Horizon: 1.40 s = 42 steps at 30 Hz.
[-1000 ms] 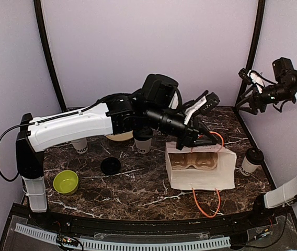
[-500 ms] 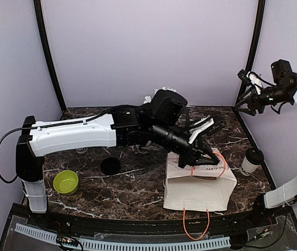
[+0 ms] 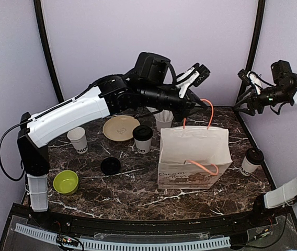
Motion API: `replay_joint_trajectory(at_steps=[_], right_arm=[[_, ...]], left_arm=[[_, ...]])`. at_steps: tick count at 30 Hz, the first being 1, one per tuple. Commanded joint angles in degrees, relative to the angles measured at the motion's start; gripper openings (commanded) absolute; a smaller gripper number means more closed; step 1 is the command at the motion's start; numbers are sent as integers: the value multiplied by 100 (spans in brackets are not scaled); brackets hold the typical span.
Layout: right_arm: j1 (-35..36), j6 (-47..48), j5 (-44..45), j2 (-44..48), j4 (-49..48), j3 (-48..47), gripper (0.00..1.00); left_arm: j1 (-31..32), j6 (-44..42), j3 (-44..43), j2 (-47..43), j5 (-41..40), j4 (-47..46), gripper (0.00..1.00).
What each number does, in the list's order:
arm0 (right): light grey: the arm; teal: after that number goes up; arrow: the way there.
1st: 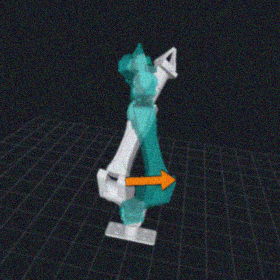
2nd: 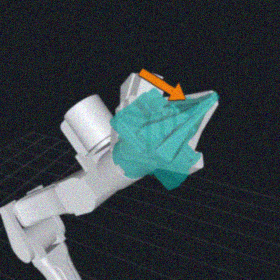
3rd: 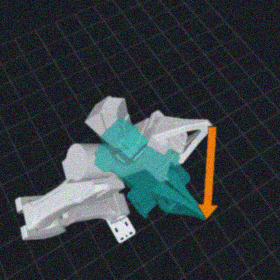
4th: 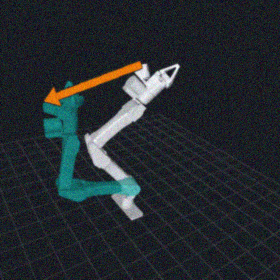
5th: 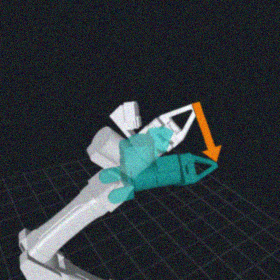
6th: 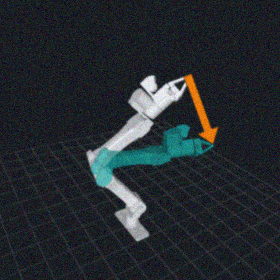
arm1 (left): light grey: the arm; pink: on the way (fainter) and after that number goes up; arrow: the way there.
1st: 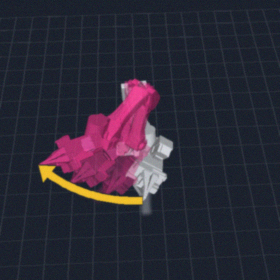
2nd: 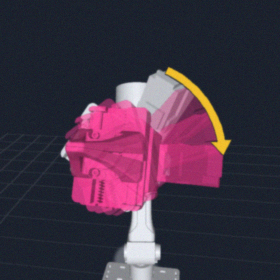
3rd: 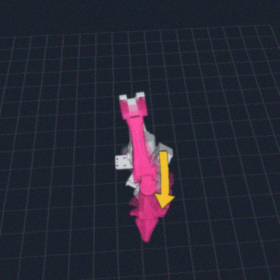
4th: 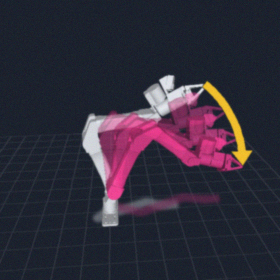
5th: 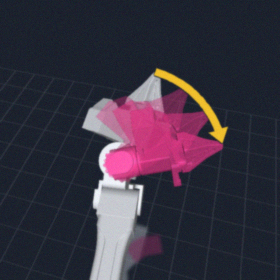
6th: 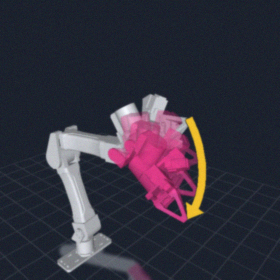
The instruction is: Pack the takeout coffee
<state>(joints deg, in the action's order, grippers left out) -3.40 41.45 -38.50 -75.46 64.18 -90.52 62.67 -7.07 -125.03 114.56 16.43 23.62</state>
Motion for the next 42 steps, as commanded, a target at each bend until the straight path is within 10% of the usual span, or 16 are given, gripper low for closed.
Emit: replay_joint_trajectory(at_steps=[1,8,13,21,34,42], right_arm=[[-12,-260,223,26,-297,88,66],[-19,-263,1255,-243,188,150,68],[-27,-99,1843,-173,528,403,73],[-64,79,2366,-91,1367,306,79],[-111,-10,3039,292,1434,1060,81],[-143,-2,3807,296,1516,1423,82]], left_arm=[[-482,214,-157,274,-347,-191,0],[-983,652,-156,531,-84,-375,11],[-1028,686,-130,516,102,-290,50],[-1022,839,-122,-229,913,-18,74],[-976,252,2160,-2039,1298,553,78],[-940,190,4667,-3372,1091,-1464,75]])
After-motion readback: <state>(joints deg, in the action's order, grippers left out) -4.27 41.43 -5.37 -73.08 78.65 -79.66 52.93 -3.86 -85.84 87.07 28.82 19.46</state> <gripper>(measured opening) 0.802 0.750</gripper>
